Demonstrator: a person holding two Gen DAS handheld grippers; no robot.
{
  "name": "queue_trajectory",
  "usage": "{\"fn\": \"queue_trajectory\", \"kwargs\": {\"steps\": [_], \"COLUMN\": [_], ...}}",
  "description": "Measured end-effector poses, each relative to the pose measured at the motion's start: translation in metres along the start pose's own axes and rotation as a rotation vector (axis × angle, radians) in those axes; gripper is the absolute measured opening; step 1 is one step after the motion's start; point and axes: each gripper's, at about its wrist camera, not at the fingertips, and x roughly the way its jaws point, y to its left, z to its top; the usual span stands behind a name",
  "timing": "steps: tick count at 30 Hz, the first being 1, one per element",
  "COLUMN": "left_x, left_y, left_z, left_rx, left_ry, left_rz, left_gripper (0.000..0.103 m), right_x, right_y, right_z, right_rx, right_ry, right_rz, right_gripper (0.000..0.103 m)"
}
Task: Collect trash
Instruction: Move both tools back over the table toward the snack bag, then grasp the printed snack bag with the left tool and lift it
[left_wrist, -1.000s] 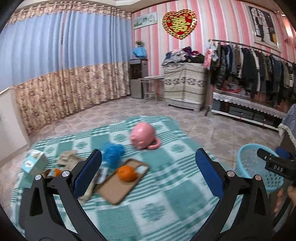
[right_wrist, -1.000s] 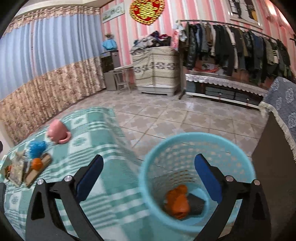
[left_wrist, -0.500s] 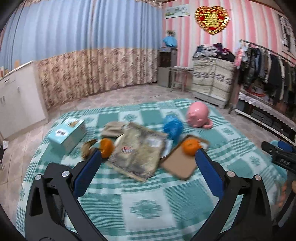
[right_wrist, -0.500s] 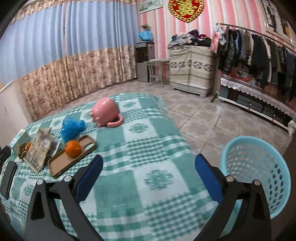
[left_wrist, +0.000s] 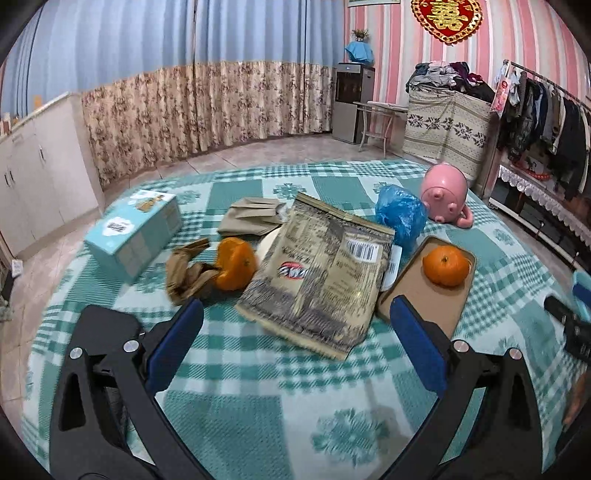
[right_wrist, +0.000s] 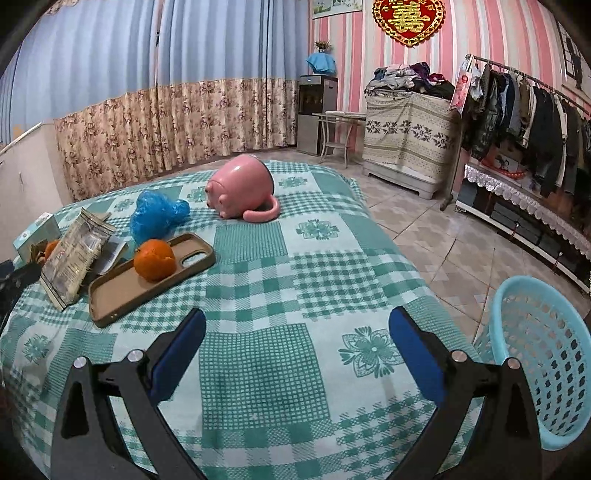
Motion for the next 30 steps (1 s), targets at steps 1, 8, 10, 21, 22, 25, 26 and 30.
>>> {"fn": "queue_trajectory", "kwargs": {"steps": [1,8,10,21,22,25,26,30], "left_x": [0.007,0.014,0.016,0.054,0.057,0.063,0.063,0.062], "left_y": [-0.001,-0.031,-0.031,0.010,0.011,0.009,0.006,-0.004], "left_z": [0.002,-0.007,-0.008,0.014,0.013,0.011,0.010,0.004], "left_rx": [-0.011,0.136,0.135,0.080,0.084,0.091,0.104,0.161], "left_ry": [0.019,0.029,0.033,0.140,0.151,0.178,0.178,0.179], "left_rz": [-0.001,0.068,0.065,-0.007,-0.018,-0.048,-0.048,-0.074], "left_gripper": [0.098,0.098,0.098,0.098,0.098,0.097,0.097,0.070], "right_x": [0.002,0.015,0.016,0.019,0.020,0.022,0.023,0.022], "right_y": [-0.002,-0.011,-0.012,-0.010,-0.009,-0.008,-0.007,-0.006], "right_z": [0.000,-0.003,-0.004,-0.005,-0.005,-0.006,-0.005,-0.006], "right_rx": [0.006,0.060,0.066,0.059,0.057,0.051,0.048,0.046], "right_ry": [0.006,0.051,0.058,0.072,0.074,0.085,0.086,0.086], "right_rz": [0.000,0.011,0.010,0.012,0.012,0.010,0.009,0.008], "right_gripper": [0.097,0.097,0.097,0.097,0.097,0.097,0.097,0.097]}}
